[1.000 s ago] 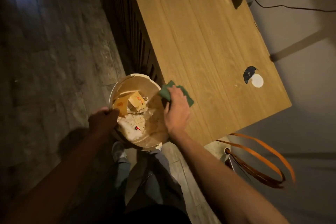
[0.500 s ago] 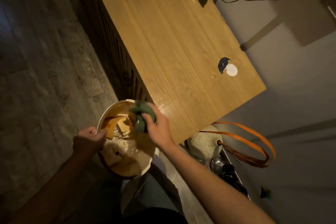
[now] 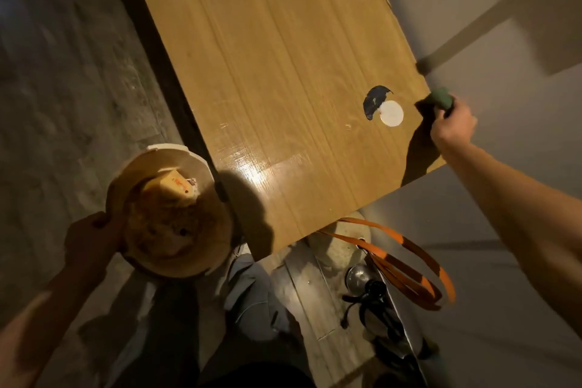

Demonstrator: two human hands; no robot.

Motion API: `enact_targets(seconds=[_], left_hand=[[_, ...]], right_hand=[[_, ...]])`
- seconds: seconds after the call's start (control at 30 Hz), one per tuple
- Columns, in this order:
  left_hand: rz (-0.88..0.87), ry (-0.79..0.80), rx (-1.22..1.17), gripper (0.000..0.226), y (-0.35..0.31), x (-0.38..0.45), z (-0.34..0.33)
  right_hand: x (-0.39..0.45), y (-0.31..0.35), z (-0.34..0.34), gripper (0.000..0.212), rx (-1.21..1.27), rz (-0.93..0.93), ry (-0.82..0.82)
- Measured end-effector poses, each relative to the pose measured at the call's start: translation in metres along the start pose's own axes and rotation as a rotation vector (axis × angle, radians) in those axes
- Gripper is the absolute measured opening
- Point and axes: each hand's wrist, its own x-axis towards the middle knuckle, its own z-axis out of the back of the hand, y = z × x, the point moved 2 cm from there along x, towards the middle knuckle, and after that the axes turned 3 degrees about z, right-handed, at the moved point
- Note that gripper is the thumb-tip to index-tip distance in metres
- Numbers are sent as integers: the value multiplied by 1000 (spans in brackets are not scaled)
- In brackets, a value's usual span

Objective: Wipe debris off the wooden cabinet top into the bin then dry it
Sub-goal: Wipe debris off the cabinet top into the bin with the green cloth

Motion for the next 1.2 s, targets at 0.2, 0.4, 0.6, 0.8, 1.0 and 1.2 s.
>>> enact_targets(seconds=[0.2,0.4,0.6,0.8,1.0,1.2], left_hand=[[-18,-34,-21,45,-12,-1,-6],[60,-50,-37,40,-9,2,-8],[103,-11,-29,51,-1,6,-4],[27,3,47,45,2,12,11],[-24,74,80,32,-12,2,31],[-108,32,116,36,-21,2,40]], right_hand=[[-38,40,-40,39,-49,51,-23],[-93,80,-68,35,-112,154,-69],[-188,115,-91,47,-87,350,-12],[-355,167,-141,56,118,691,159],[-465,147,-187,43,263,643,646],[-467,141,-167,39,410,429,649]])
